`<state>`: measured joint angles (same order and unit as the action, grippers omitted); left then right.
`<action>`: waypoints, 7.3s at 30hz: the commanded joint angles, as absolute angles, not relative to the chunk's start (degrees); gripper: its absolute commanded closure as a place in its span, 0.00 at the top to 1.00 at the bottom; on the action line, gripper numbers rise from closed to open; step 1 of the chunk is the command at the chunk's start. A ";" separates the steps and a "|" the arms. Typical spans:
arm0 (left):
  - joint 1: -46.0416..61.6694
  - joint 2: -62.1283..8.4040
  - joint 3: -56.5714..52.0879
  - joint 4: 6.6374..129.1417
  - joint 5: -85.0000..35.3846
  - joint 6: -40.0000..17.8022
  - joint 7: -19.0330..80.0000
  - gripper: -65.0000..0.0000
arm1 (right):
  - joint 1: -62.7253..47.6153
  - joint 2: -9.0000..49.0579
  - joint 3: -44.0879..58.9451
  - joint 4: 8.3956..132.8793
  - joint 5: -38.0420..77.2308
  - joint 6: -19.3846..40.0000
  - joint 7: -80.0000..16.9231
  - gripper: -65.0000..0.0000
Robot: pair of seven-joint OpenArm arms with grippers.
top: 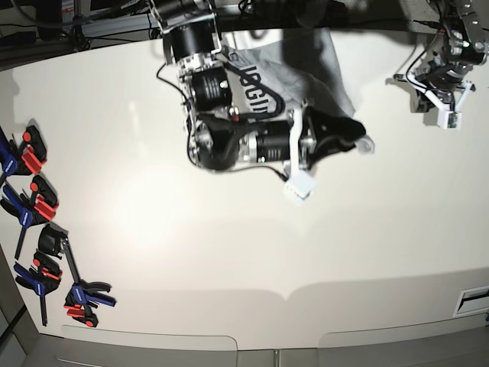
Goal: Fold the T-shirt properly
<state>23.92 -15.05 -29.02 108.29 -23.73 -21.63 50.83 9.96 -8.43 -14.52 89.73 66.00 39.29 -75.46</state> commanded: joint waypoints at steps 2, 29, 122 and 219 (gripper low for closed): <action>23.83 -15.59 -30.44 109.43 -24.32 -21.82 49.69 0.00 | 12.93 -9.00 -14.59 90.83 67.51 40.00 -75.24 0.16; 23.83 -15.59 -30.76 109.43 -24.73 -21.82 50.78 0.00 | 6.26 -1.87 4.67 90.80 61.95 40.00 -80.00 0.41; 28.25 -15.59 -1.78 110.10 -37.89 -35.03 63.22 0.00 | 23.97 2.87 -11.99 61.21 55.35 40.00 -80.00 0.00; 18.26 -18.26 -28.36 100.64 -18.55 -11.99 41.95 0.00 | 10.85 34.15 7.18 61.76 23.20 33.89 -72.27 0.00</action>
